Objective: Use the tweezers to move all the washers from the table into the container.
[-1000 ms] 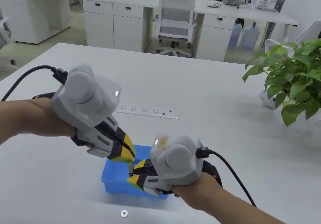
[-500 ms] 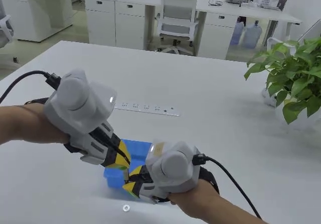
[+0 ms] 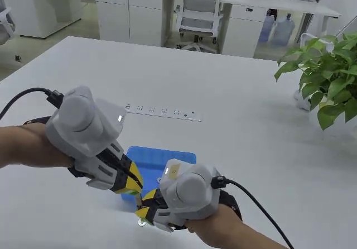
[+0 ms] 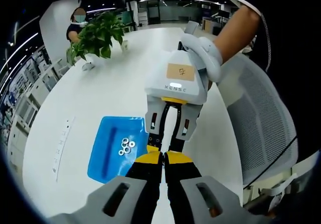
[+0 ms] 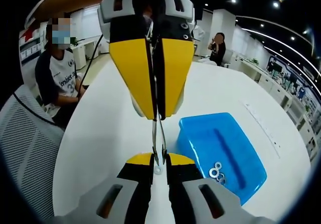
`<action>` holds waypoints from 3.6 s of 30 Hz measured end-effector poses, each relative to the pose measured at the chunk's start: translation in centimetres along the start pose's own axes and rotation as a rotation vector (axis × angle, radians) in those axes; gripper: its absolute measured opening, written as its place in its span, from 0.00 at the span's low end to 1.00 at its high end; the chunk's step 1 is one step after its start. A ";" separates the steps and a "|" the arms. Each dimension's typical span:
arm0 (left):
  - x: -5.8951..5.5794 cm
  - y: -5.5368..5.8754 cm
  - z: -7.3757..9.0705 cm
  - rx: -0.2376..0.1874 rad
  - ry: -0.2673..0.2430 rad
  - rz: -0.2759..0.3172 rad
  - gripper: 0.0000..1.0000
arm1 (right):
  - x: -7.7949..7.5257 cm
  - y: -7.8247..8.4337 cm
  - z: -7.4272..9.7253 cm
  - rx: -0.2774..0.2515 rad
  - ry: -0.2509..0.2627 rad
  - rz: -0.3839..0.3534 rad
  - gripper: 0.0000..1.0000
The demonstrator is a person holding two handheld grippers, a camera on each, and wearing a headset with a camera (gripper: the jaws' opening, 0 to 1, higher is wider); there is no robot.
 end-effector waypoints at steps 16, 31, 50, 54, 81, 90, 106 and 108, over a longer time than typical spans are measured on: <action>-0.5 1.7 -1.2 0.003 0.022 0.030 0.05 | 0.9 2.0 -0.7 0.022 -0.018 -0.021 0.11; 0.0 2.0 -1.4 -0.008 0.017 0.048 0.05 | 0.5 2.3 -0.9 0.018 -0.015 -0.034 0.12; 0.4 2.0 -1.3 0.004 0.049 0.048 0.05 | 0.5 2.0 -0.7 0.019 -0.018 -0.014 0.12; 0.2 2.0 -1.3 0.007 0.055 0.041 0.05 | 0.5 2.0 -0.8 0.018 -0.019 -0.013 0.12; 0.3 1.7 -1.3 0.019 0.070 0.023 0.05 | 0.6 1.8 -0.8 0.010 -0.013 -0.001 0.12; 0.4 1.9 -1.6 0.025 0.077 0.023 0.06 | 0.5 2.0 -0.7 0.013 -0.009 -0.007 0.12; 0.3 1.7 -2.1 0.021 0.086 0.018 0.05 | 0.5 2.2 -0.6 0.016 0.008 -0.037 0.10; 0.3 1.7 -2.1 0.025 0.088 0.015 0.05 | 0.6 2.2 -0.6 0.016 0.009 -0.041 0.10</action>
Point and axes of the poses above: the centre of the closed fingertips' face, and the gripper's own axes: z roughly backward along the fingers, x roughly to its left, y roughly out of its underside, the point moved 4 cm from there along z, roughly backward along the fingers, and after that the axes turned 15 degrees about -x, right-handed, at the moved point
